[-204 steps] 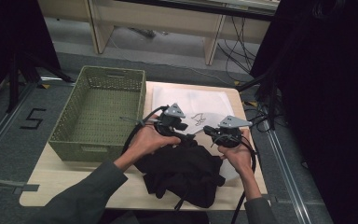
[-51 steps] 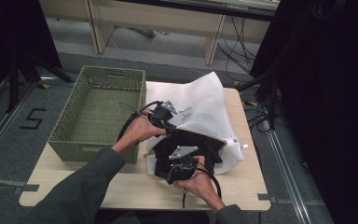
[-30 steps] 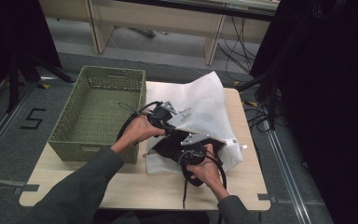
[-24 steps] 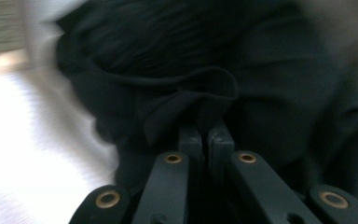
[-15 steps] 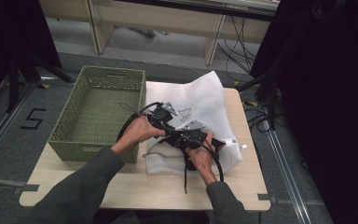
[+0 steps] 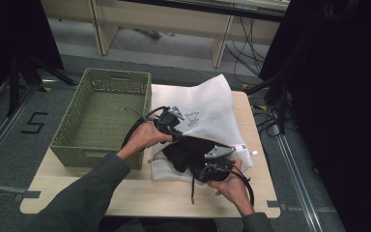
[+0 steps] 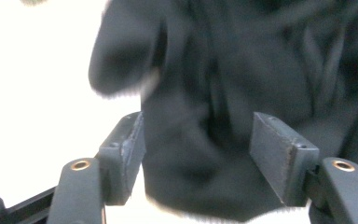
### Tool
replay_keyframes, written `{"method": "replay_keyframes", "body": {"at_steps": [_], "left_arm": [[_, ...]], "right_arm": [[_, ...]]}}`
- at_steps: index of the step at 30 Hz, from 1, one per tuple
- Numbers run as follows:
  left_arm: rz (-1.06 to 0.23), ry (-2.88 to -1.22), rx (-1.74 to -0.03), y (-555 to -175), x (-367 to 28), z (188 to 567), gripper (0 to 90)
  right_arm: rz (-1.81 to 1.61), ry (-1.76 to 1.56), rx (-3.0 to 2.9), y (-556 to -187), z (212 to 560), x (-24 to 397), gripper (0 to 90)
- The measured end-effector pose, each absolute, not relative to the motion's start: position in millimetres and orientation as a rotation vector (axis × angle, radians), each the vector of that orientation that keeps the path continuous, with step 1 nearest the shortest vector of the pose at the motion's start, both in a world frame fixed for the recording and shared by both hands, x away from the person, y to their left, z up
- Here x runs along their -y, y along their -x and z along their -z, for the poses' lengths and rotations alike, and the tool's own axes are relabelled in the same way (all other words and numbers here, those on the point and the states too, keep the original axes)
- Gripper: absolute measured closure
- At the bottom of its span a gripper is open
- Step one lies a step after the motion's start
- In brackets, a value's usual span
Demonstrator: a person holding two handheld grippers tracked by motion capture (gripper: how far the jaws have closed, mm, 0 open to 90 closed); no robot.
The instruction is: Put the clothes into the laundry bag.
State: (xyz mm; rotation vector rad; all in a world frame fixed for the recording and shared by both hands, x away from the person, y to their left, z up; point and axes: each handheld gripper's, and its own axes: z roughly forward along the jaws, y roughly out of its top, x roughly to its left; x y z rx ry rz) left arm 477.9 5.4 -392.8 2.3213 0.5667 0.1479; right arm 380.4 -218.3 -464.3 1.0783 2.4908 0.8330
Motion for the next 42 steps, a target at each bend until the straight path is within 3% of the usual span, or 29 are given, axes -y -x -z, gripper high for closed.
{"method": "replay_keyframes", "body": {"at_steps": [11,15,18,26,33,37,42], "left_arm": [[-0.136,-2.317,-0.572,-478,-2,395,83.6],[-0.141,-2.333,-0.559,-477,0,395,83.6],[-0.14,-2.335,-0.557,-477,0,395,83.6],[-0.13,-2.343,-0.552,-476,1,394,84.0],[-0.133,-2.346,-0.554,-476,3,393,84.0],[-0.142,-2.349,-0.551,-477,2,394,83.4],[-0.176,-2.304,-0.58,-474,-3,394,73.6]], "right_arm": [[-0.884,-1.174,-2.556,-396,498,210,32.7],[-0.842,-1.136,-2.51,-403,498,208,69.1],[-0.807,-1.102,-2.52,-407,494,210,86.3],[-0.857,-1.016,-2.299,-430,465,210,87.9],[-0.858,-1.038,-2.105,-471,469,198,87.8],[-0.869,-1.074,-2.118,-473,470,197,87.2],[-0.885,-1.105,-2.158,-466,469,203,86.8]]}}
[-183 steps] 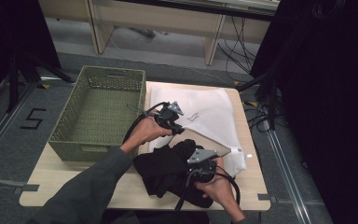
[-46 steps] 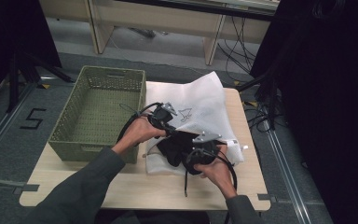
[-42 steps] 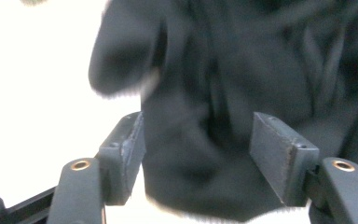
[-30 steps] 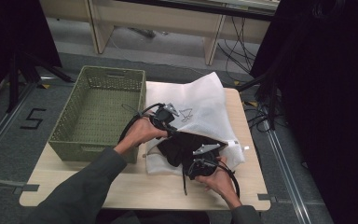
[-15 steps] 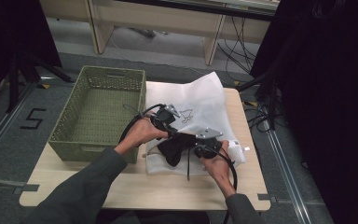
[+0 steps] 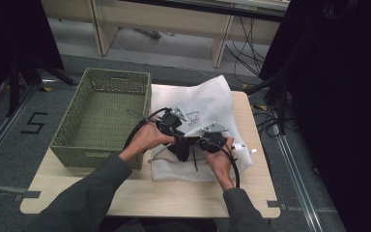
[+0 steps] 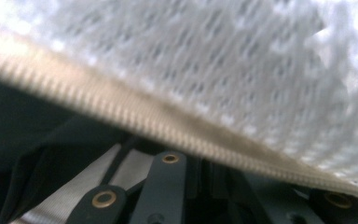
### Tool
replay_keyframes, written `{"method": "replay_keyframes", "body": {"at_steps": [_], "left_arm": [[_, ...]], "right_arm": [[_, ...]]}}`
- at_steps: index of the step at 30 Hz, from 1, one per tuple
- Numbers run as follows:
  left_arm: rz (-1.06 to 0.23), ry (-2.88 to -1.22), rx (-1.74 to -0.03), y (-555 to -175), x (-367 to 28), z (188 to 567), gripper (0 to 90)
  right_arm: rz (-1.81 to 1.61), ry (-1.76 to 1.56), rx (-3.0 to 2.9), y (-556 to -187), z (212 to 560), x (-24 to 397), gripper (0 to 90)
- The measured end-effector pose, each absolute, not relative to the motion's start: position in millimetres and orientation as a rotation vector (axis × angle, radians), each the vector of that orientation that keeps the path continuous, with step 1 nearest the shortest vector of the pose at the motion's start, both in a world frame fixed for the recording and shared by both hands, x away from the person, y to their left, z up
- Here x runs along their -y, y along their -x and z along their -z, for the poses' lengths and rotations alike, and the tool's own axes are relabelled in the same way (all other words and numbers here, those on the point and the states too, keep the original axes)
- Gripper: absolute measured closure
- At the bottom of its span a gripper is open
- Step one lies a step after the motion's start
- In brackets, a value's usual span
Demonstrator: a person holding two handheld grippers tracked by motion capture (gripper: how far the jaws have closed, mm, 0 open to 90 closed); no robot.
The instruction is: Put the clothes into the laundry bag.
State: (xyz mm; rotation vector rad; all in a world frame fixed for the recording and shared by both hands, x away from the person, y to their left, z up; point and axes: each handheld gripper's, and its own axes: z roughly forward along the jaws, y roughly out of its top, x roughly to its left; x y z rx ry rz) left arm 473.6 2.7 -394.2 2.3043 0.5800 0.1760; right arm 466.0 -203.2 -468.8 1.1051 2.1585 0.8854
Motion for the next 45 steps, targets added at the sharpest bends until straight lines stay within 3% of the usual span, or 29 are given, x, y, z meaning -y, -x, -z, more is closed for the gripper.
{"method": "replay_keyframes", "body": {"at_steps": [3,6,9,14,19,27,29,32,34,38,41,45], "left_arm": [[-0.241,-2.227,-0.627,-462,-6,392,59.2],[-0.315,-2.177,-0.6,-442,-16,386,54.7],[-0.293,-2.154,-0.564,-420,-22,390,53.9],[-0.203,-2.168,-0.544,-388,-23,428,50.4],[-0.143,-2.206,-0.564,-385,-17,465,49.4],[-0.208,-2.252,-0.541,-392,-14,495,47.3],[-0.199,-2.247,-0.56,-392,-14,503,51.5],[-0.229,-2.264,-0.521,-392,-16,513,73.6],[-0.251,-2.231,-0.527,-390,-18,517,82.7],[-0.164,-2.256,-0.551,-380,-22,512,86.2],[-0.157,-2.366,-0.457,-373,-33,507,86.2],[-0.102,-2.299,-0.518,-360,-40,510,86.1]], "right_arm": [[-0.903,-1.102,-2.154,-466,468,210,86.5],[-0.906,-1.106,-2.158,-467,469,214,86.5],[-0.909,-1.133,-2.17,-466,468,215,86.5],[-0.902,-1.136,-2.181,-466,469,214,86.3],[-0.901,-1.134,-2.187,-465,469,214,86.0],[-0.908,-1.147,-2.197,-465,470,213,85.9],[-0.918,-1.157,-2.197,-464,469,213,85.9],[-0.913,-1.13,-2.21,-464,470,213,85.9],[-0.913,-1.137,-2.214,-463,469,213,86.1],[-0.914,-1.142,-2.251,-457,468,210,86.4],[-0.916,-1.116,-2.286,-450,466,208,86.6],[-0.911,-1.114,-2.287,-447,466,204,87.1]]}}
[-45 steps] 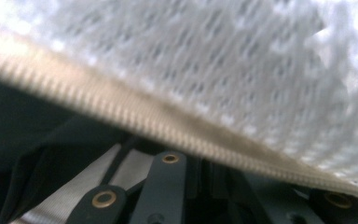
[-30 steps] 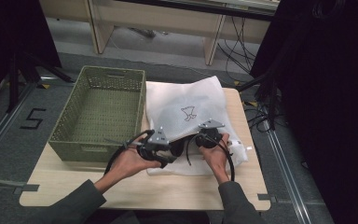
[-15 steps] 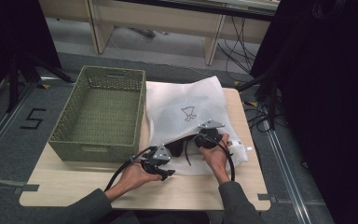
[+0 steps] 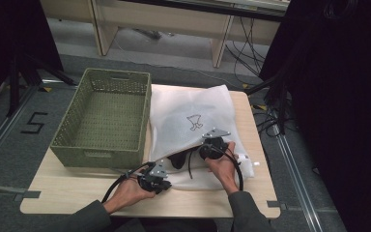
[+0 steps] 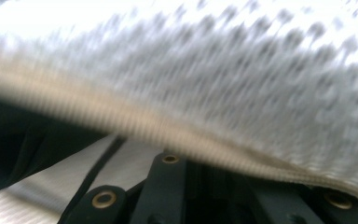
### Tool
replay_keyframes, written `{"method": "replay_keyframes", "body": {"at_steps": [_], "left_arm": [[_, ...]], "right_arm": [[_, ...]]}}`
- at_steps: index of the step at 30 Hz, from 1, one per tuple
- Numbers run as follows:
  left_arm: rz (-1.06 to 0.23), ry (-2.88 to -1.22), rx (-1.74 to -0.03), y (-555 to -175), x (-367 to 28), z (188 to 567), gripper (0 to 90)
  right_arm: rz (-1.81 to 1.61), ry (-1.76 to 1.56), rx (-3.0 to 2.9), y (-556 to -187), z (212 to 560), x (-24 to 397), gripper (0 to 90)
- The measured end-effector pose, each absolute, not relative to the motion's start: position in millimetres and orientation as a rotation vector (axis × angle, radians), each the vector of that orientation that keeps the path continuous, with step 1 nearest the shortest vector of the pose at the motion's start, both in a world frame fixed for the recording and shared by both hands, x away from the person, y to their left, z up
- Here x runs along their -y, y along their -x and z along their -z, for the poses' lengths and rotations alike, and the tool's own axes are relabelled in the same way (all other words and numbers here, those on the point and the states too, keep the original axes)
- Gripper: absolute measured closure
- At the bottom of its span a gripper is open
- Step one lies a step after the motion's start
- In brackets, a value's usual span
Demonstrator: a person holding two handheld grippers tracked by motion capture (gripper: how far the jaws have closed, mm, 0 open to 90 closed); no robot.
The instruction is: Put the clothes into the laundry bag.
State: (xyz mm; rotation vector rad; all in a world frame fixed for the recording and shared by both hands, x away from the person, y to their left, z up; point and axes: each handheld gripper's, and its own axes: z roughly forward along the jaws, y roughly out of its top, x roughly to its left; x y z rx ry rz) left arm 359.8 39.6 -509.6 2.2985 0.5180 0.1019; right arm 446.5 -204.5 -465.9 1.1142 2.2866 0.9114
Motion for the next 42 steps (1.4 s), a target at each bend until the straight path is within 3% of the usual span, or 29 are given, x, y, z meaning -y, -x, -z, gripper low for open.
{"method": "replay_keyframes", "body": {"at_steps": [11,16,25,30,35,37,42], "left_arm": [[-0.087,-2.294,-0.528,-359,-41,510,85.8],[-0.087,-2.294,-0.529,-359,-41,510,85.7],[-0.085,-2.299,-0.518,-361,-42,510,85.0],[-0.076,-2.296,-0.532,-360,-42,510,84.8],[-0.065,-2.291,-0.534,-361,-41,510,84.4],[-0.071,-2.294,-0.521,-361,-41,510,84.3],[-0.07,-2.295,-0.527,-361,-41,510,84.3]], "right_arm": [[-0.882,-1.138,-2.127,-491,469,200,87.4],[-0.901,-1.168,-2.135,-494,470,207,85.9],[-0.938,-1.217,-2.292,-455,451,204,55.8],[-0.971,-1.177,-2.36,-430,450,193,46.7],[-0.962,-1.166,-2.457,-421,467,175,43.7],[-0.907,-1.218,-2.471,-423,474,169,46.4],[-0.858,-1.122,-2.443,-439,490,158,82.2]]}}
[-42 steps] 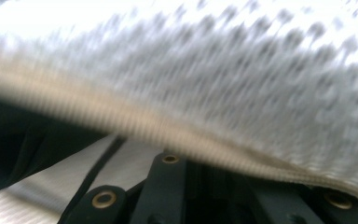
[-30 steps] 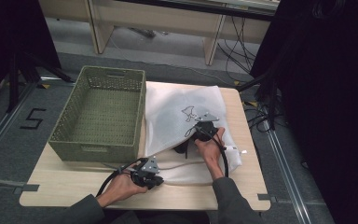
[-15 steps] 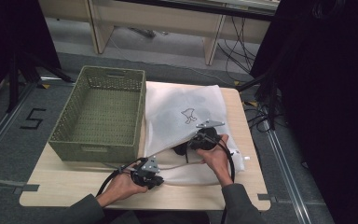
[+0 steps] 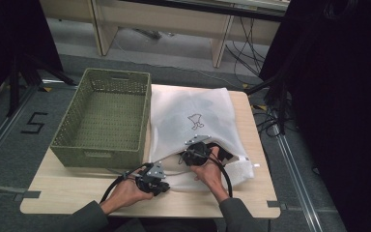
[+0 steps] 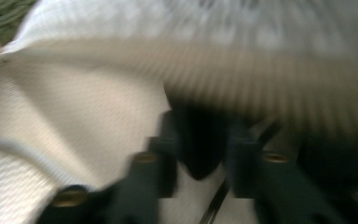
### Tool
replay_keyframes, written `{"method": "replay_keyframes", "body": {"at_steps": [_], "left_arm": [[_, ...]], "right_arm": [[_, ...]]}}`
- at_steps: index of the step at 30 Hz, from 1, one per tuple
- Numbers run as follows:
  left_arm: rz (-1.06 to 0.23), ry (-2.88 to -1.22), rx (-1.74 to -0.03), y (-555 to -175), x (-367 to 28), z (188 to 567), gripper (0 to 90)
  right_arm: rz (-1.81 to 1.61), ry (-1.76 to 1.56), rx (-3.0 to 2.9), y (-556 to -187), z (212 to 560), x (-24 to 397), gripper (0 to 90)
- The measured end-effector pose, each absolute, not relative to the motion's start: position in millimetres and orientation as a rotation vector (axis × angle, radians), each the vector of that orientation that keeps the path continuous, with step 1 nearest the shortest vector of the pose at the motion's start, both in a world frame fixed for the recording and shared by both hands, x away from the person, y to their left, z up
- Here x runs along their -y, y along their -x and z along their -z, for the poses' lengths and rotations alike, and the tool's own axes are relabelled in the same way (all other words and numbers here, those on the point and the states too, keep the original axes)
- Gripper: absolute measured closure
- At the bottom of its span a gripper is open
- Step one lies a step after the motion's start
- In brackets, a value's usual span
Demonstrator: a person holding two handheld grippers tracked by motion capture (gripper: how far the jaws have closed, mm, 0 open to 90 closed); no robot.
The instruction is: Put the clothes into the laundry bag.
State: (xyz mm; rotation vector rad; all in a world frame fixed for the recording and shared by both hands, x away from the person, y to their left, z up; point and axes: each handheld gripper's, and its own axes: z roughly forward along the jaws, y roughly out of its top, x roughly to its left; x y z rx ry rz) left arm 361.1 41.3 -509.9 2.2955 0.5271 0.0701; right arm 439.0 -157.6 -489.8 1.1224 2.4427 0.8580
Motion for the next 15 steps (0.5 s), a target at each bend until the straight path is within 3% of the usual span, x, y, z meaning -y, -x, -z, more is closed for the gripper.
{"method": "replay_keyframes", "body": {"at_steps": [2,15], "left_arm": [[-0.065,-2.29,-0.537,-361,-41,510,84.4],[-0.068,-2.294,-0.532,-361,-41,510,84.5]], "right_arm": [[-0.819,-1.058,-2.43,-447,490,158,87.8],[-0.91,-1.101,-2.201,-498,476,149,87.6]]}}
